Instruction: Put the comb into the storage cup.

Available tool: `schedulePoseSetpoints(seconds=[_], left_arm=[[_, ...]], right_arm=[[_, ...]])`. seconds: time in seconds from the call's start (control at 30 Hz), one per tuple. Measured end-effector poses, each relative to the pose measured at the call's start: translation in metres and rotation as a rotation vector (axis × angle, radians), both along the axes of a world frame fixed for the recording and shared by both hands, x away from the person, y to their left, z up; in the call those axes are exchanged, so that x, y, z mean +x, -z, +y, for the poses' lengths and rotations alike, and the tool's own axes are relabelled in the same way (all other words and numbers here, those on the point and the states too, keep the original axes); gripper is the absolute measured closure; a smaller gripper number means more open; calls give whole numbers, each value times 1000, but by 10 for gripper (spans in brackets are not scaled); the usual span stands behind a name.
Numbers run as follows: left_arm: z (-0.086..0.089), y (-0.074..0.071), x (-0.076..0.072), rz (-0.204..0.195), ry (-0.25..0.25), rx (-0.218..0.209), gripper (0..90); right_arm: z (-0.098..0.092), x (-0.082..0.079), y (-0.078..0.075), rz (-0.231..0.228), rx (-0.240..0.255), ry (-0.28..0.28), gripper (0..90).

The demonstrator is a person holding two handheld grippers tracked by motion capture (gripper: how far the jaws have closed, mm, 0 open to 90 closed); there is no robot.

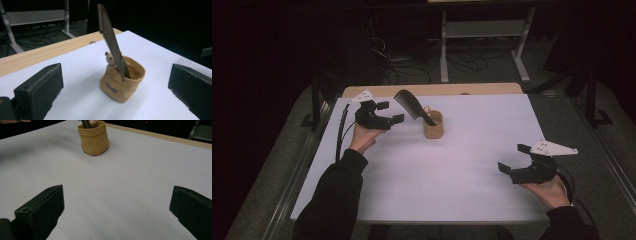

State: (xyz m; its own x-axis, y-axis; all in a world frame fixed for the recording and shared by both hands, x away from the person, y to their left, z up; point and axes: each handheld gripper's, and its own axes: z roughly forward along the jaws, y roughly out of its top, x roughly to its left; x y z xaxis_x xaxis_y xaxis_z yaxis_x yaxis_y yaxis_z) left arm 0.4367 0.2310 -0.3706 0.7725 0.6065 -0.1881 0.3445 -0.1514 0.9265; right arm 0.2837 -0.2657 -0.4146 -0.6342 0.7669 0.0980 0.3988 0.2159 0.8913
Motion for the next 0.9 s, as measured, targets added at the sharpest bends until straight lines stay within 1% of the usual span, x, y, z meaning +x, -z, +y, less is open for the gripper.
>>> schedulePoseSetpoints(seconds=[0.07,0.23,0.4,0.57,0.9], left_arm=[[3,0,-2,-11,-7,6,0],[10,0,-8,-20,-11,22,0],[18,-1,-14,-28,-16,23,0],[28,-2,-20,-35,-32,9,0],[44,-2,-32,-41,-46,1,0]], right_arm=[[0,0,0,2,-1,0,0],[0,0,0,1,-4,-1,0],[1,0,1,2,-6,-1,0],[1,0,1,3,-13,-3,0],[2,0,2,4,-18,-7,0]])
